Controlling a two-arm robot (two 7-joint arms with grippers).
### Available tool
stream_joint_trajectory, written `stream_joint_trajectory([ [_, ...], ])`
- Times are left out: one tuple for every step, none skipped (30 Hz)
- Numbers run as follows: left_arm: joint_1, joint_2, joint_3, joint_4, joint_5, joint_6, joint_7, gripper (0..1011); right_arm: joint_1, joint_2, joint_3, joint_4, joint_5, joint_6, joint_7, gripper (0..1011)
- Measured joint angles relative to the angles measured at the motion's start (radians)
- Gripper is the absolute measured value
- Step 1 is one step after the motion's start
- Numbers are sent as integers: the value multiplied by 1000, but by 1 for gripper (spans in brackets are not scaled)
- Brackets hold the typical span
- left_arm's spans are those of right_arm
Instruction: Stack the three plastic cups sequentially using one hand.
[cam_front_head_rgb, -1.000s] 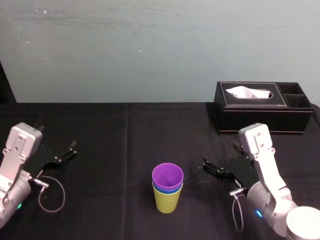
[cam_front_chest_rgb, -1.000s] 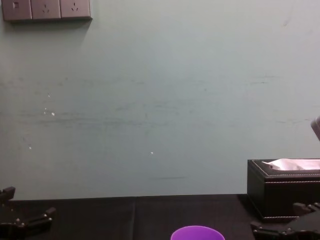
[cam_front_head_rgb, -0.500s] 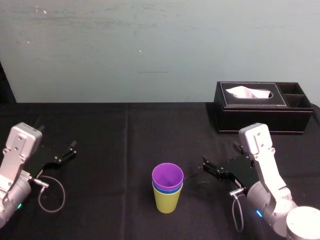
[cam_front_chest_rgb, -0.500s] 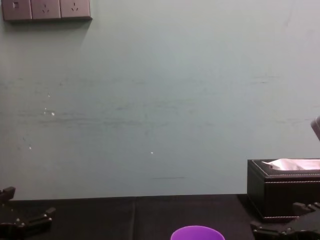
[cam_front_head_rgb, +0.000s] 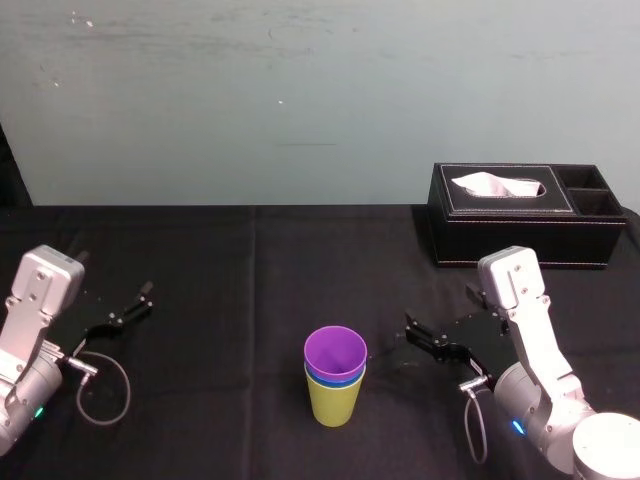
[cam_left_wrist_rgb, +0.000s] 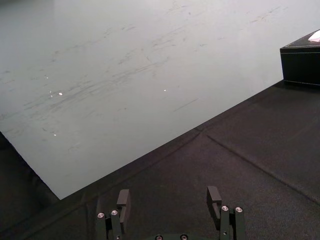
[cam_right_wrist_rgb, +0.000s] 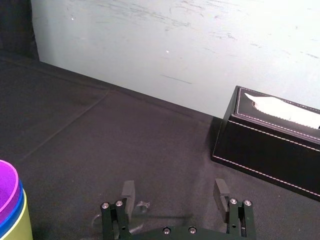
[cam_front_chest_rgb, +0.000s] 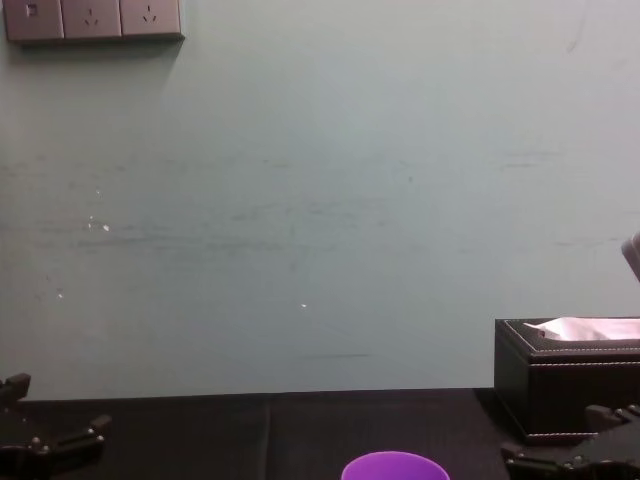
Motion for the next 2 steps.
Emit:
stream_joint_trajectory([
  [0, 0, 0, 0, 0, 0, 0, 1000, 0, 0, 0, 0, 0, 0, 0, 1000],
  [0, 0, 0, 0, 0, 0, 0, 1000, 0, 0, 0, 0, 0, 0, 0, 1000],
])
